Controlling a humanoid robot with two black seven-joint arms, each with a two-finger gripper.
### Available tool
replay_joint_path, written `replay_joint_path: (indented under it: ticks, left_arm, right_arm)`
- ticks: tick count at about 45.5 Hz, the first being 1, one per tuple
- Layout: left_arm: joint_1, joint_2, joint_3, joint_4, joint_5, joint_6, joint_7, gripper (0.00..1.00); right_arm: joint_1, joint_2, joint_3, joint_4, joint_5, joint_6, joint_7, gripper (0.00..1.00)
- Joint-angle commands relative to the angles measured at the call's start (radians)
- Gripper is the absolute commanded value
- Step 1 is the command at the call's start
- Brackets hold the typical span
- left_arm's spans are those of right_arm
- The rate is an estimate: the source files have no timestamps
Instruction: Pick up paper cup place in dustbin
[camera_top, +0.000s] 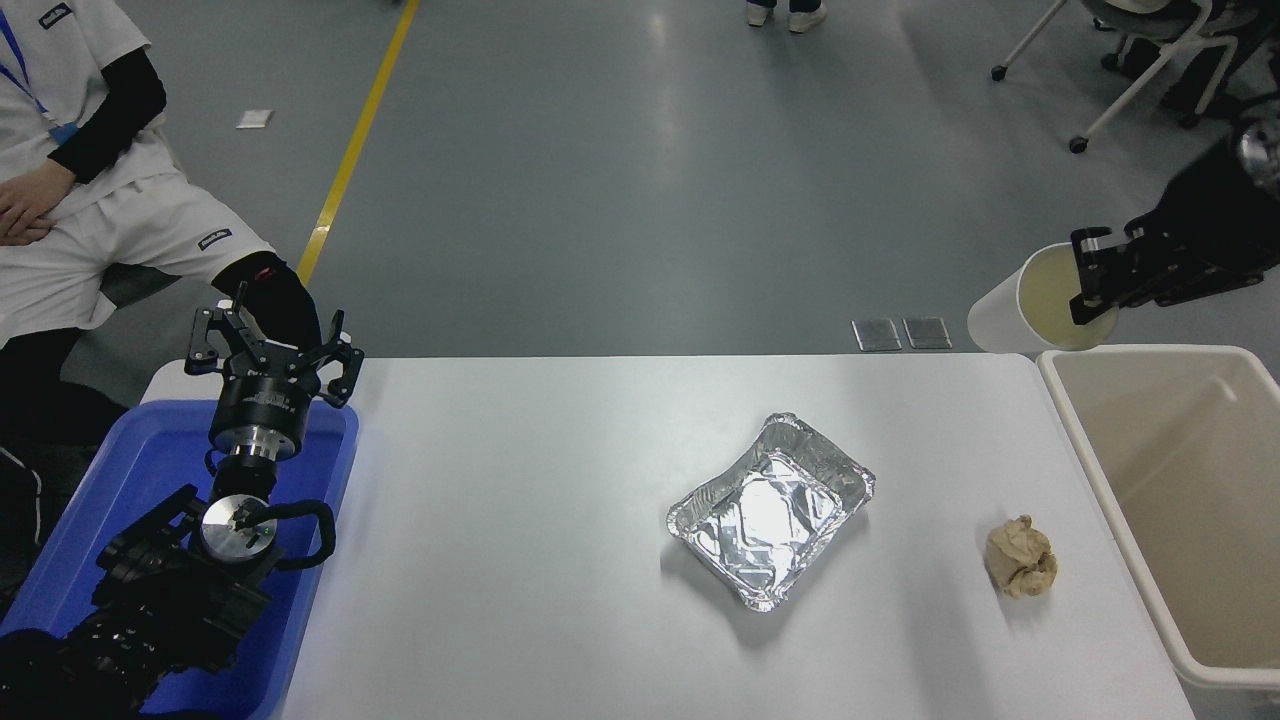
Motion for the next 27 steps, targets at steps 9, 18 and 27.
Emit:
replay_joint_path:
  ticks: [9,18,27]
  left_arm:
    - [0.000,0.000,0.000,0.000,0.000,0.000,0.000,0.99]
    - [0.000,0.000,0.000,0.000,0.000,0.000,0.000,0.99]
    - [0.000,0.000,0.000,0.000,0.000,0.000,0.000,0.99]
  right_arm:
    - [-0.157,-0.128,-0.014,-0.224,-0.013,0.000,0.000,0.00]
    - [-0.327,-0.184,0.021,-0.363,-0.002,0.000,0.001,0.00]
    - [-0.556,-0.260,0.209,-0.550,0.004,0.000,0.000,0.00]
